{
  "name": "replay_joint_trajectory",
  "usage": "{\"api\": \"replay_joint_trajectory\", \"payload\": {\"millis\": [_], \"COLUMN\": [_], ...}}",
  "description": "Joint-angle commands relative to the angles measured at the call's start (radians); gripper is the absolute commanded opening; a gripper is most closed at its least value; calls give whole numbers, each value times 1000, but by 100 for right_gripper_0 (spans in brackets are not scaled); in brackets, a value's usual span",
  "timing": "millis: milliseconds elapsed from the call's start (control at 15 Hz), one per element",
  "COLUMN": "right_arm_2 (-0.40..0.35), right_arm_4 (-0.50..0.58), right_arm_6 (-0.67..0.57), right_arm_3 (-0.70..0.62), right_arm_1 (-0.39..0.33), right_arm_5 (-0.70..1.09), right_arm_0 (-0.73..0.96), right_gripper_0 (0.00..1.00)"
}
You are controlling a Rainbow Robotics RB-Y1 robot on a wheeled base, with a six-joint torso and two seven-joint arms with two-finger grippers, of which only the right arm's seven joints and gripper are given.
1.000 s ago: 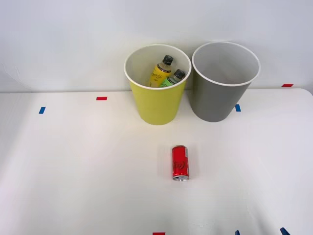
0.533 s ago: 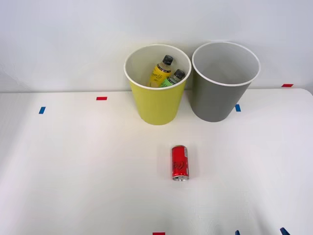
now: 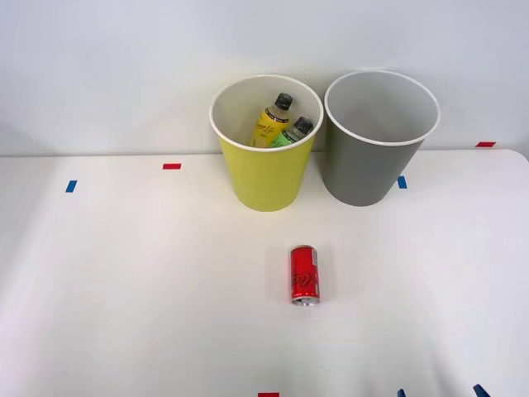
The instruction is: Put cans in the gray bin, plastic bottles in the light green bin
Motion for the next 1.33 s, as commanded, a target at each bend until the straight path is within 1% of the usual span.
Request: {"api": "replay_joint_trajectory", "payload": {"millis": [67,1000,1067,1267,1333], "right_arm_2": [0,0,2,0,8], "right_arm_4": [0,0,-3,-43,-72], "right_arm_6": [0,0,-2,9,9], "right_arm_3": [0,0,41,23,2], "right_arm_1": [0,0,5,-8,-32], "right_arm_5": [0,0,23,21,60], "right_arm_0": [0,0,-17,-20,-23], "right_gripper_0": [100,100,100,100,100]}}
